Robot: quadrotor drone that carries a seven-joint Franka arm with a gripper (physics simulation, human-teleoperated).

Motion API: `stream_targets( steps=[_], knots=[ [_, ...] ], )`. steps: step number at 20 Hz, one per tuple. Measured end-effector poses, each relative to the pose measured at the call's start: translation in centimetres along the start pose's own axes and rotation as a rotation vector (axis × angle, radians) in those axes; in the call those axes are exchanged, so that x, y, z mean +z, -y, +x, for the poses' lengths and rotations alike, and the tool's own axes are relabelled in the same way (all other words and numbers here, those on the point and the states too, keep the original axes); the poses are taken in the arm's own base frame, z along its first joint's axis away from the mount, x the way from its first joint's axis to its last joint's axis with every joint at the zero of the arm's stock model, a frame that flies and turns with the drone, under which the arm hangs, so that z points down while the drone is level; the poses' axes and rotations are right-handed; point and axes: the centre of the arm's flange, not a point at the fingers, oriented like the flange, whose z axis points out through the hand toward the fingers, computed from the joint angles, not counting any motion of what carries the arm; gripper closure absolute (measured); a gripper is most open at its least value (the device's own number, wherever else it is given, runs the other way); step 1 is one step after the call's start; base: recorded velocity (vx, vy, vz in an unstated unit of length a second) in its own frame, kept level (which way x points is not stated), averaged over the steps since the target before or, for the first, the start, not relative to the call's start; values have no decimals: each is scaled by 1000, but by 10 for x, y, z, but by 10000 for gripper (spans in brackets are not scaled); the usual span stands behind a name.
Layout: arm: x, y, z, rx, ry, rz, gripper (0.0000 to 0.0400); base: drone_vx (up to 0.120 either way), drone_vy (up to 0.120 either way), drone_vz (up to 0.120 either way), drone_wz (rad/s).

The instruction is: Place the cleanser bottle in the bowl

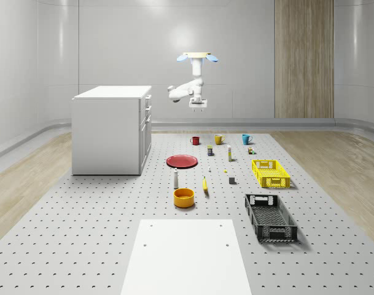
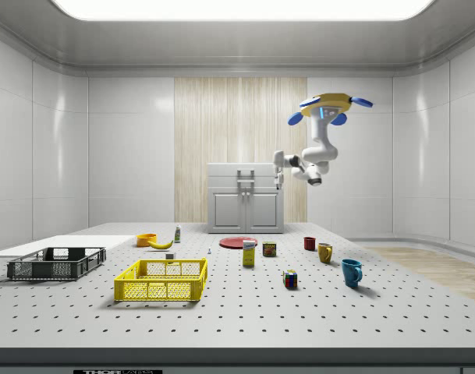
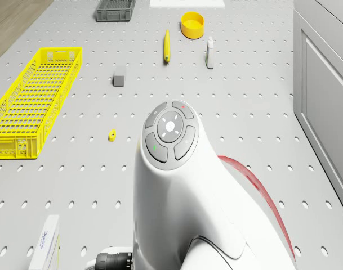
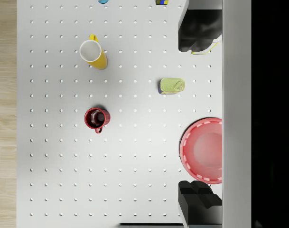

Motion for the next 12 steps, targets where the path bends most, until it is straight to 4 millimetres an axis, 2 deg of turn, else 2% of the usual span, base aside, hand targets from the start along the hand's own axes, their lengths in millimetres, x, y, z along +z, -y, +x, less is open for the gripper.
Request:
stream_targets(
  steps=[12],
  knots=[
    [0,0,0,0,0,0,0,120,0,-120,0]
  ],
)
